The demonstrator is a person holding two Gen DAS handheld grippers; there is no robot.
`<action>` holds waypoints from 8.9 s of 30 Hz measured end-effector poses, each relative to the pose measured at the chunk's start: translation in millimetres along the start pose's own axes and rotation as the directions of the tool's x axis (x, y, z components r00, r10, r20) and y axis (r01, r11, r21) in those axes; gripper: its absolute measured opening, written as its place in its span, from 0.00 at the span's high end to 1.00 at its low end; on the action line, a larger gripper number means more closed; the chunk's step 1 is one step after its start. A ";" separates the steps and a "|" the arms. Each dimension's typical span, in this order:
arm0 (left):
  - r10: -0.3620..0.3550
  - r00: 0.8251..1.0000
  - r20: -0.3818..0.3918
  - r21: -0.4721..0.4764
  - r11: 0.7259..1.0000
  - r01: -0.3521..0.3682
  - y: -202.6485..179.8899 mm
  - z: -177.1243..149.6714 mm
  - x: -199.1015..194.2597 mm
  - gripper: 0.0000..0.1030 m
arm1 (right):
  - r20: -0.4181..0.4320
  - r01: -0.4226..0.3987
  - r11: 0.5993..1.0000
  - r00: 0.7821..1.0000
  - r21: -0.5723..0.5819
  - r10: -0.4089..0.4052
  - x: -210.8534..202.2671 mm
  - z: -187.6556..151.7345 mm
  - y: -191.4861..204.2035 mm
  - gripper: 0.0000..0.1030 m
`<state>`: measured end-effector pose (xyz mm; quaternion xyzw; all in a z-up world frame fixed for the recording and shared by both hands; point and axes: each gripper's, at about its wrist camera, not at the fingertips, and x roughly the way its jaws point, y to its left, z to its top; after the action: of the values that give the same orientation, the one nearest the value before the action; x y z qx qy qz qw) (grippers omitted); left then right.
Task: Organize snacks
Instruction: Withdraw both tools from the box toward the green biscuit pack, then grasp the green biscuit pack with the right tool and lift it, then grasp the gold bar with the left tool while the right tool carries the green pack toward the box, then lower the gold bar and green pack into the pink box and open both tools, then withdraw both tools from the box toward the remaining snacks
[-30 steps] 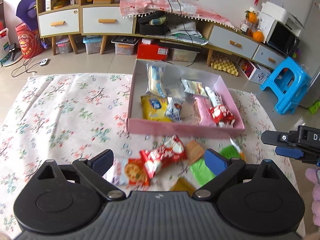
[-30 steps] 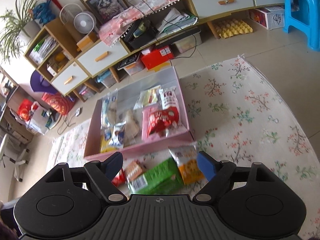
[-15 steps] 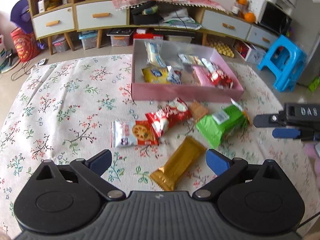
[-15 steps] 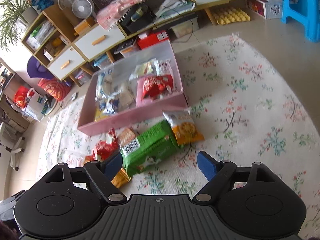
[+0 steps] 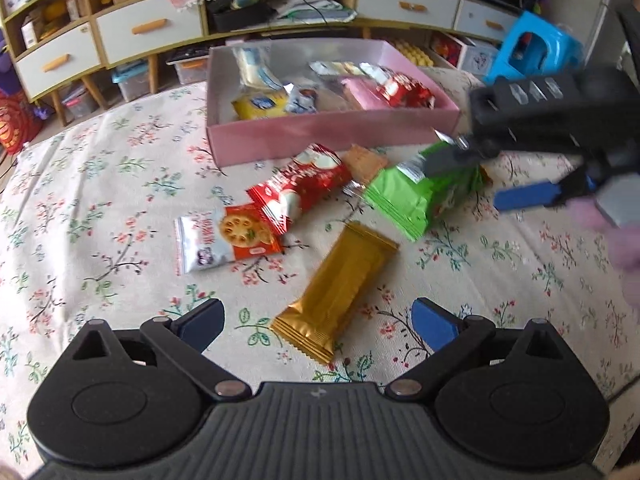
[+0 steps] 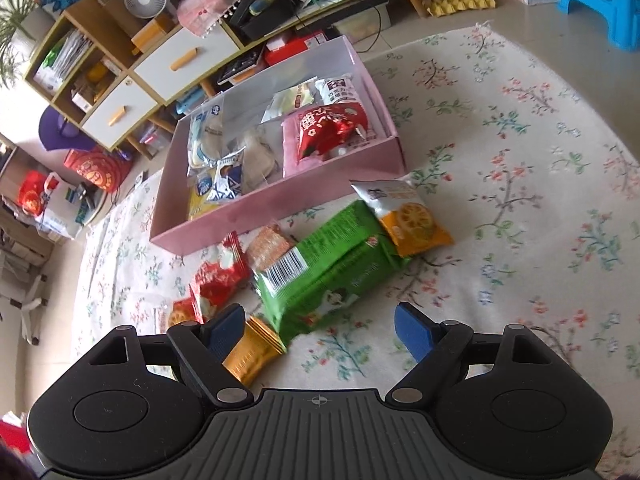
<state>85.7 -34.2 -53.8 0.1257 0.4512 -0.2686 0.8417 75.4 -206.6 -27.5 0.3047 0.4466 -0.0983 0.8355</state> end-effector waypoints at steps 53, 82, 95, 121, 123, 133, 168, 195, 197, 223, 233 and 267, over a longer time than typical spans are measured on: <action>0.017 1.000 0.009 0.154 0.988 -0.018 -21.4 5.0 28.8 0.44 | 0.009 0.151 0.877 0.986 -0.457 -0.165 15.9 -13.0 0.3 0.16; -0.094 0.995 -0.016 -0.169 0.981 0.090 9.1 17.7 7.3 0.68 | -0.114 0.025 0.970 0.992 -0.242 -0.054 0.8 -8.1 -0.2 0.46; -0.119 0.992 0.049 -0.274 0.953 0.128 25.5 32.7 -11.1 0.69 | -0.064 -0.066 0.992 0.996 -0.110 0.059 -30.0 16.5 -7.9 0.47; -0.155 0.980 0.128 -0.278 0.943 0.185 45.4 88.3 3.7 0.75 | -0.008 -0.076 0.997 0.997 0.015 0.076 -2.5 81.9 -15.2 0.47; -0.180 0.979 0.097 -0.252 0.947 0.199 36.6 82.7 11.4 0.63 | -0.014 -0.071 0.997 0.997 0.016 0.071 -2.2 79.9 -16.7 0.47; -0.232 0.972 0.019 0.217 0.950 0.223 -50.8 70.2 37.3 0.29 | -0.043 -0.045 0.998 0.998 -0.049 0.043 -14.6 69.4 -31.7 0.47; -0.235 0.969 -0.081 0.152 0.958 0.245 -64.9 38.1 37.3 0.78 | -0.057 -0.046 0.998 0.997 -0.047 0.043 -31.0 65.2 -62.4 0.47; -0.098 0.970 0.223 -0.191 0.971 0.142 14.3 131.4 47.9 0.77 | 0.040 -0.142 0.990 0.989 0.024 0.141 23.7 122.4 -10.3 0.47; -0.085 0.971 0.225 -0.211 0.968 0.134 19.6 132.4 53.9 0.77 | 0.048 -0.138 0.990 0.989 0.021 0.136 31.8 127.6 -8.4 0.47; -0.045 0.975 0.220 -0.182 0.979 0.086 23.9 130.4 32.1 0.17 | 0.084 -0.116 0.993 0.990 0.011 0.115 22.2 130.2 -9.4 0.25; -0.005 0.987 0.161 -0.145 0.989 0.029 19.3 109.0 1.2 0.03 | 0.070 -0.066 0.997 0.995 -0.027 0.068 -11.9 99.0 -9.2 0.16; 0.084 0.986 0.143 -0.038 0.996 -0.079 41.8 3.9 -25.3 0.00 | 0.042 0.073 0.959 0.997 -0.273 -0.064 -34.4 -0.6 -19.9 0.14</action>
<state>100.7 7.0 -32.0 0.1106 0.3876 -0.2349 0.8845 46.2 -225.8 -8.4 0.1688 0.4524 -0.0692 0.8729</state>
